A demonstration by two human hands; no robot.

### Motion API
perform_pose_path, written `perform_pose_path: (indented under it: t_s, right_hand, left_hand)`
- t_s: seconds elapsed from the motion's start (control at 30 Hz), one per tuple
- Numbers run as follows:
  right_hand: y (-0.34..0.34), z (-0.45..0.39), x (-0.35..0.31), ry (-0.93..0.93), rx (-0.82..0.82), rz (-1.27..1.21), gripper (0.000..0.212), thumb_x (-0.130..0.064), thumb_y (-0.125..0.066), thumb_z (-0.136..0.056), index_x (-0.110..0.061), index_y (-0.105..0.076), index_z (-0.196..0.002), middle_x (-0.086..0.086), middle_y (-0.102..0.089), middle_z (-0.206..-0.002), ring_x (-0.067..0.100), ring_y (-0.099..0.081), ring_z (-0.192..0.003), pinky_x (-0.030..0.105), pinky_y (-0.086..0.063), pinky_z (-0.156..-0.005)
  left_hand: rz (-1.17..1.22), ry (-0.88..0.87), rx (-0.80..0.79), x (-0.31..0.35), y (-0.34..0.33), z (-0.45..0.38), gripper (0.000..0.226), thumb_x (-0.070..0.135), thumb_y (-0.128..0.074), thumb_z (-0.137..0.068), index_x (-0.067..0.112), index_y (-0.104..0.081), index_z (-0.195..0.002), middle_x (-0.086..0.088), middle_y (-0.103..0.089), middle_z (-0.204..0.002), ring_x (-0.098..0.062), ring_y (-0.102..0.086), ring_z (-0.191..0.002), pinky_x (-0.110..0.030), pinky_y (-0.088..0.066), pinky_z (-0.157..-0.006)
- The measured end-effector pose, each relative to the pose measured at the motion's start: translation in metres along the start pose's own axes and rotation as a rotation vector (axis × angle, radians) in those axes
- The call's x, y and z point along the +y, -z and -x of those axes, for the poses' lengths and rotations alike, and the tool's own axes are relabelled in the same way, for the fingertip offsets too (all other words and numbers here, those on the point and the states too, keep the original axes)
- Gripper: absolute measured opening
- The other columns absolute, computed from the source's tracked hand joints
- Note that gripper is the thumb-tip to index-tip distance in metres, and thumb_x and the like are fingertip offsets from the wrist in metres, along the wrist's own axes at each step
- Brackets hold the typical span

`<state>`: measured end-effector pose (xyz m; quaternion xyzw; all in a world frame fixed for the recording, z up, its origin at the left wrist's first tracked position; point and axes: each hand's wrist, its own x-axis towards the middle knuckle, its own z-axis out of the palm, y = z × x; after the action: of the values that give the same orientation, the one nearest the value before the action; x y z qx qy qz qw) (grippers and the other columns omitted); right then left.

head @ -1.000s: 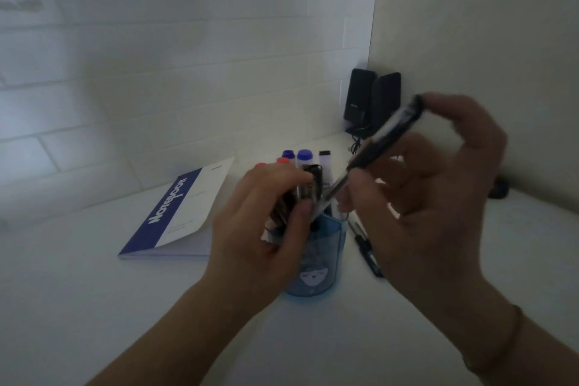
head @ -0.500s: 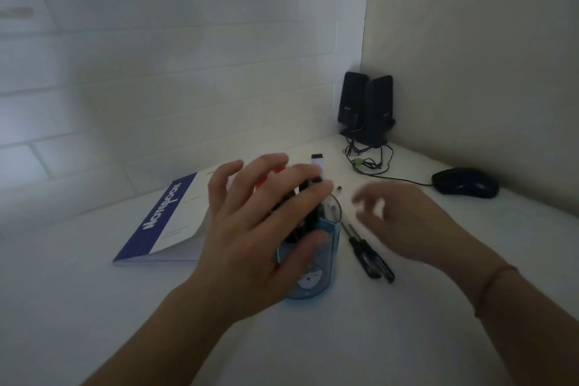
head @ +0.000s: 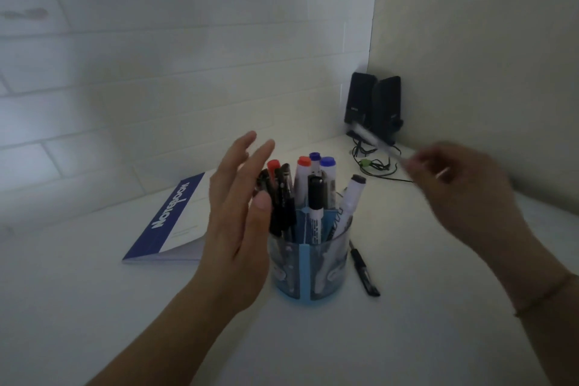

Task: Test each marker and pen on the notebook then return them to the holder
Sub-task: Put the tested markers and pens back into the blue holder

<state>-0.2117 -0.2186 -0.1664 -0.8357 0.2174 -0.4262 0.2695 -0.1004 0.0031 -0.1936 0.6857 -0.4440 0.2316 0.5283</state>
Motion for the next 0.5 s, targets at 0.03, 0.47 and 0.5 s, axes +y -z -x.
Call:
perform_pose_path:
  t_s: [0.03,0.47,0.5]
  right_hand:
    - [0.004,0.001,-0.008,0.029,0.098,-0.224,0.013,-0.032,-0.062,-0.087,-0.024,-0.063,-0.076,-0.005,-0.059,-0.057,0.014,-0.053,-0.047,0.024,-0.045,-0.047]
    - [0.024,0.011,-0.032,0.175,-0.257,-0.853,0.039,-0.033,-0.086,-0.051,-0.028,-0.072,-0.087,-0.006,-0.07,-0.077,0.012,-0.065,-0.073,0.02,-0.053,-0.069]
    - [0.026,0.01,-0.031,0.169,-0.28,-0.808,0.044,-0.037,-0.087,-0.048,-0.028,-0.072,-0.089,-0.004,-0.07,-0.077,0.012,-0.065,-0.072,0.02,-0.053,-0.069]
  left_hand:
    - [0.022,0.012,-0.047,-0.002,0.001,0.0,0.049,0.026,-0.026,-0.096,0.018,-0.035,-0.143,-0.001,-0.03,-0.153,-0.013,-0.023,-0.142,-0.037,-0.022,-0.116]
    - [-0.031,-0.054,-0.047,0.0,0.008,0.001,0.038,0.017,-0.04,-0.095,0.02,-0.043,-0.133,0.013,-0.053,-0.122,-0.008,-0.058,-0.105,-0.01,-0.047,-0.077]
    - [-0.045,-0.078,-0.049,-0.001,0.009,0.0,0.038,0.021,-0.038,-0.096,0.022,-0.042,-0.134,0.016,-0.052,-0.122,-0.006,-0.056,-0.105,-0.01,-0.046,-0.077]
